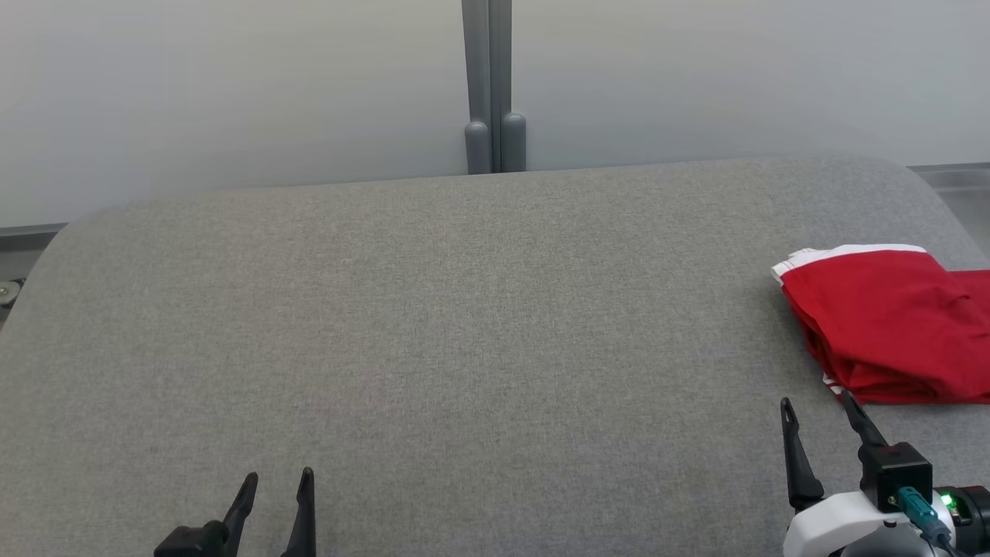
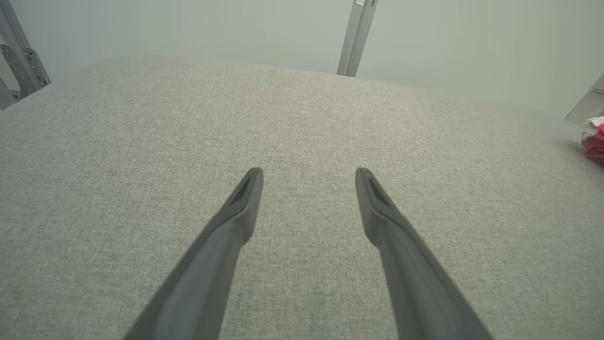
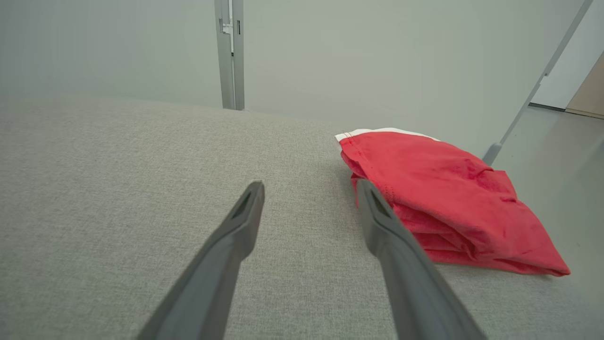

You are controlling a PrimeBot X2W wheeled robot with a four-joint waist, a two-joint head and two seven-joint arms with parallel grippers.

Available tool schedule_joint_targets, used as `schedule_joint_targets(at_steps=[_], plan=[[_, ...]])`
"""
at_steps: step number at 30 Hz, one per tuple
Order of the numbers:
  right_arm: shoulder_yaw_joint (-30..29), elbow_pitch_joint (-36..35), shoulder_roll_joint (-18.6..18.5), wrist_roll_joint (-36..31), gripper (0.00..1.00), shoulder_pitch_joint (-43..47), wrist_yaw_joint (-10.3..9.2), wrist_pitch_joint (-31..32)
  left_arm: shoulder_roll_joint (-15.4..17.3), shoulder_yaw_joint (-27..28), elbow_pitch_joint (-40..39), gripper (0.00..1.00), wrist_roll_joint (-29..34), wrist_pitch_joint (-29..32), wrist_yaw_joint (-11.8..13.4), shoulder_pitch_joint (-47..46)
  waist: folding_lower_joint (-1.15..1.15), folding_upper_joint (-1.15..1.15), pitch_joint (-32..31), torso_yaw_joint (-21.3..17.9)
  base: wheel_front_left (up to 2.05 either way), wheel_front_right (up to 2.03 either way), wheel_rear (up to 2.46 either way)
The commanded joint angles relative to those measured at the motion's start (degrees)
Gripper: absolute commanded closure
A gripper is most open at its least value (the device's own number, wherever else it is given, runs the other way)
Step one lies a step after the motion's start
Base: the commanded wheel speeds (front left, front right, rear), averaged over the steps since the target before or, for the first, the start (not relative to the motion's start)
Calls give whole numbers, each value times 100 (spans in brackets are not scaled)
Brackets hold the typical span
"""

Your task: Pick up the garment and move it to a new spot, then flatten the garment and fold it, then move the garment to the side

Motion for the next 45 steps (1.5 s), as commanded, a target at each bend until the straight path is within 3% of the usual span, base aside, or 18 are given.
schedule_joint_targets(at_steps=[1, 8, 9, 14, 45], plan=[[-9, -83, -33, -2, 0, -78, -1, -3, 27, 22, -87, 0, -1, -9, 0, -92, 0, 0, 6, 0, 0, 0, 0], [-1, -102, -33, -27, 0, -114, -2, -4, 28, 21, -96, 0, 0, -11, 0, -131, 0, 0, 27, -3, 0, 0, 0], [1, 11, 4, 1, 100, 7, 1, 0, -1, 0, 5, 100, 0, 0, 0, -6, 0, 0, 27, -4, 0, 0, 0], [0, 281, 66, 14, 100, 108, 1, 29, -40, -25, 239, 100, -4, 28, 0, 118, 0, 0, 28, -4, 0, 0, 0], [15, 150, 28, 3766, 100, -292, -2, 848, -141, 471, -132, 100, -2868, 841, 0, -365, 0, 0, 105, -27, 0, 0, 0]])
